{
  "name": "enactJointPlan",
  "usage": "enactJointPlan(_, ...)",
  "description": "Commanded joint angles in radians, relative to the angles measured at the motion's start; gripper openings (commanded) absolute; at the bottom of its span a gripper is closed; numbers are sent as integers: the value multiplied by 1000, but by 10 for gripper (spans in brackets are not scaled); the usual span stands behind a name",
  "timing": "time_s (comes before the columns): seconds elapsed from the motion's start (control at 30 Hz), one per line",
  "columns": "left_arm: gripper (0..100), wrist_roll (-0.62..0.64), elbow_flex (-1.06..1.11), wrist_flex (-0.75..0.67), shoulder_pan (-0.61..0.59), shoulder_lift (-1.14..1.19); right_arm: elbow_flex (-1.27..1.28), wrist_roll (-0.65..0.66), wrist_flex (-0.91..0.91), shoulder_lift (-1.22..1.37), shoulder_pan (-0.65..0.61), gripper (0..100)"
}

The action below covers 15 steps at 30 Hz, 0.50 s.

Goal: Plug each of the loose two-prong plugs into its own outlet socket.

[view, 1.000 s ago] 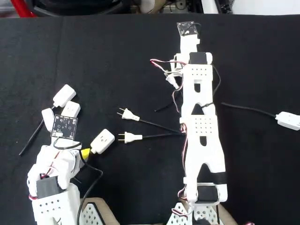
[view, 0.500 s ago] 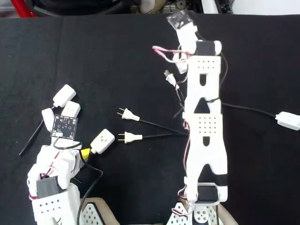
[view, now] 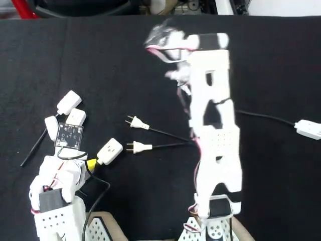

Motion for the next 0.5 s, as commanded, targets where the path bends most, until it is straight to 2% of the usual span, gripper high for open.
enactJointPlan(0.0, 324, -11, -7, -18, -1, 5, 298, 43, -18, -243, -86, 12)
enactJointPlan(0.13, 324, -11, -7, -18, -1, 5, 584, 21, -178, -349, -94, 12)
enactJointPlan(0.3, 324, -11, -7, -17, -1, 5, 903, 15, -370, -363, -83, 12)
enactJointPlan(0.47, 324, -11, -7, -17, -1, 5, 1064, 15, -540, -358, -35, 15)
